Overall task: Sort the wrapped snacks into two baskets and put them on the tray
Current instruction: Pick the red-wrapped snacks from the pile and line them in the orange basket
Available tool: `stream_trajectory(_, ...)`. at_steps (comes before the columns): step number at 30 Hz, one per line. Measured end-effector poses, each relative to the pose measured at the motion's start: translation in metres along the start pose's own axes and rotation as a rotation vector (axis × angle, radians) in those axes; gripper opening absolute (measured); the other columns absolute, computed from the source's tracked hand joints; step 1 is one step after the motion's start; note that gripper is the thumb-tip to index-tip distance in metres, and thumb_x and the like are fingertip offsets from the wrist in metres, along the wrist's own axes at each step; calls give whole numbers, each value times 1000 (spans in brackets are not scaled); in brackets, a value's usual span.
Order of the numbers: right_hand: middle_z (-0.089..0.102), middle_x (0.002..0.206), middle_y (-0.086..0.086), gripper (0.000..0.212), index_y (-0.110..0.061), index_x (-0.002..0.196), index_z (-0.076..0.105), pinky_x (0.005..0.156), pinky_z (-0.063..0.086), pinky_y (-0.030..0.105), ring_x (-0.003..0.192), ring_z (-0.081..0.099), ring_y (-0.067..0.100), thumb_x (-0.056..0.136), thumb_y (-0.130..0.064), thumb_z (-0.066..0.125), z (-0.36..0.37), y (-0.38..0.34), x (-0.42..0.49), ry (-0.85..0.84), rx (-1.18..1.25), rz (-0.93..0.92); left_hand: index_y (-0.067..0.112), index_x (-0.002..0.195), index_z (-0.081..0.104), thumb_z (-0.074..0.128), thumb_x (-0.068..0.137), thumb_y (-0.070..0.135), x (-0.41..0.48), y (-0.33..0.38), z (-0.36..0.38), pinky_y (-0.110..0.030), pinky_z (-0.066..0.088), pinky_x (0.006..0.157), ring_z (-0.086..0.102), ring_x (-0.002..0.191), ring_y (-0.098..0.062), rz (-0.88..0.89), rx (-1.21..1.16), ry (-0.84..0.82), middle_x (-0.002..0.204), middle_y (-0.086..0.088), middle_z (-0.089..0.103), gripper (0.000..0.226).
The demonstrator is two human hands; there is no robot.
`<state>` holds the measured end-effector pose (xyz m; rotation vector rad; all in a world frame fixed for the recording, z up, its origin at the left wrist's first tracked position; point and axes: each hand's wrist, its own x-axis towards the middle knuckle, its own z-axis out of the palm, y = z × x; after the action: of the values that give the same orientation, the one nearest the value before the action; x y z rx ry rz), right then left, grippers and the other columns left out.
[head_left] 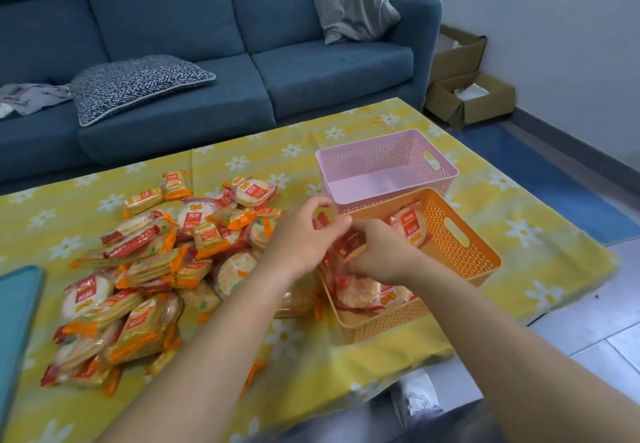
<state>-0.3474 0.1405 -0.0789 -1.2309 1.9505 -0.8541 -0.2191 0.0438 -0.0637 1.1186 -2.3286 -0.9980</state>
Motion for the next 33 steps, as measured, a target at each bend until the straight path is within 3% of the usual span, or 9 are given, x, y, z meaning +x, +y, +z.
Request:
stream_trajectory(3,73,91,-4,32,-22,101,67,72,60,36,88,71,20,74,-6,62,-9,7,2,81,-77,62,35,100,64,75,74,35,0,0,4,-26,35,68,53,91,-13,3,193,-23,96,4,54,29)
stream_trajectory(9,62,131,3,72,-24,137,53,104,44,49,133,43,33,74,-48,79,-1,15,-6,-77,-734,104,28,96,66,76,72,26,1,6,3,-26,35,68,52,91,-16,-41,233,7,101,3,55,26)
stream_trajectory(12,62,116,6,45,-20,111,61,101,43,49,117,52,31,75,-43,76,-15,7,-7,23,-822,104,25,98,66,78,72,27,3,9,2,-28,39,71,55,93,-18,-70,247,6,102,1,59,28)
stream_trajectory(14,62,98,4,26,-18,99,58,83,54,42,95,58,26,79,-33,66,-30,4,-8,157,-658,138,23,100,67,79,73,28,5,10,4,-28,40,73,55,97,-19,-76,280,-2,104,-1,61,30)
stream_trajectory(17,56,84,-3,25,-17,102,50,58,44,32,76,56,19,87,-32,62,-38,1,-5,380,-380,111,18,103,68,74,75,28,3,12,10,-33,46,81,55,103,-26,-42,396,-10,108,-7,60,31)
stream_trajectory(19,57,84,-3,30,-16,102,49,58,42,32,76,55,18,87,-36,65,-28,-2,-4,392,-277,76,16,110,65,71,79,28,-2,13,17,-41,48,90,55,105,-34,3,476,0,111,-10,54,34)
stream_trajectory(24,69,88,5,22,-11,97,60,72,52,38,85,64,26,84,-27,67,2,-5,1,184,-211,96,25,110,56,58,93,35,-14,5,27,-37,47,78,52,99,-28,126,428,145,111,0,44,19)
stream_trajectory(29,71,78,11,22,-1,94,74,68,54,36,69,62,21,83,-6,56,-13,-2,4,-37,28,122,37,121,62,47,94,38,-11,-10,23,-37,36,98,42,115,-22,295,413,45,124,9,56,31)
stream_trajectory(33,70,98,1,30,-16,112,68,80,56,34,86,64,19,84,-14,59,-23,15,2,120,-437,126,42,115,64,49,90,51,-11,-18,25,-40,31,100,39,121,-15,294,541,-54,124,19,53,30)
